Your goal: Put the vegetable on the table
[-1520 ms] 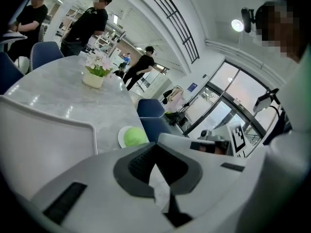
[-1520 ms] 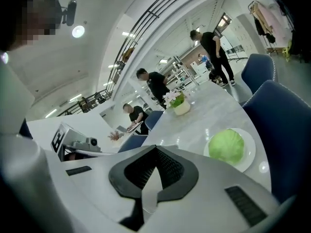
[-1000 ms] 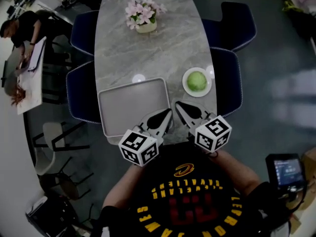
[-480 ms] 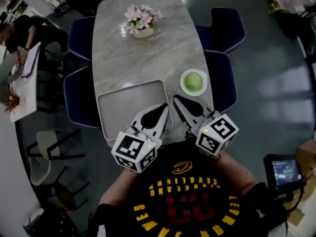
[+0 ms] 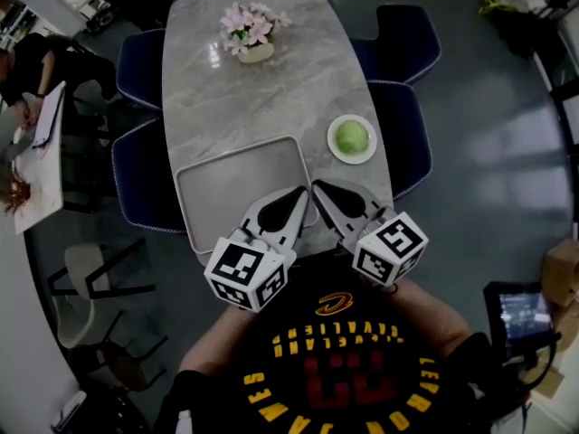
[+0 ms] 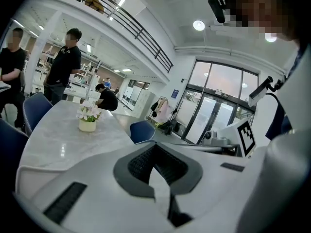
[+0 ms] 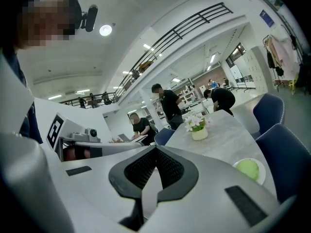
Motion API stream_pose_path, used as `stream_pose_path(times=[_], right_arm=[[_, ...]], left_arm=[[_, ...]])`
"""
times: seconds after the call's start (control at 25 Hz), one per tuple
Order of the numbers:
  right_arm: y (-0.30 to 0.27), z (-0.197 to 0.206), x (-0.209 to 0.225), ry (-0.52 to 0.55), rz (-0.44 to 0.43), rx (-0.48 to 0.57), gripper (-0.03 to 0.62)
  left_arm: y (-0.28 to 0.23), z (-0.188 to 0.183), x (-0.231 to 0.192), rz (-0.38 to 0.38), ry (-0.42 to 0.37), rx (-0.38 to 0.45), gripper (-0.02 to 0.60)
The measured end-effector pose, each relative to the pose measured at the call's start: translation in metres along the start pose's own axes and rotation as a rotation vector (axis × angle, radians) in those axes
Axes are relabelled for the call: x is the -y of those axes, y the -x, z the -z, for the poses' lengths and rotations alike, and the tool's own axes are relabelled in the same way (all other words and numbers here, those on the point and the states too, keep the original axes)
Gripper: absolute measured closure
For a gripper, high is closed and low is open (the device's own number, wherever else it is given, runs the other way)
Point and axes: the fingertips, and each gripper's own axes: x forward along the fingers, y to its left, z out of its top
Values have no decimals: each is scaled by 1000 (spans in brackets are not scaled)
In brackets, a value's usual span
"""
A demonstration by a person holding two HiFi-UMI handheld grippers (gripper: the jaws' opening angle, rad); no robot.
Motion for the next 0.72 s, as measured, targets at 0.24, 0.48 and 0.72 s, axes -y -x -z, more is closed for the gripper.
stream_pose_path(times=[0.24,0.48,0.72], right_arm=[[2,-4,-1,17,11,10,589],[1,-6,-1,44,6,11,589],[3,-8,-5,56,7,10,589]], left_arm=[[2,1,1,0,-1,2,581],[-1,3,0,3,4,-6,581],[2,4,0,4,16,-8,581]])
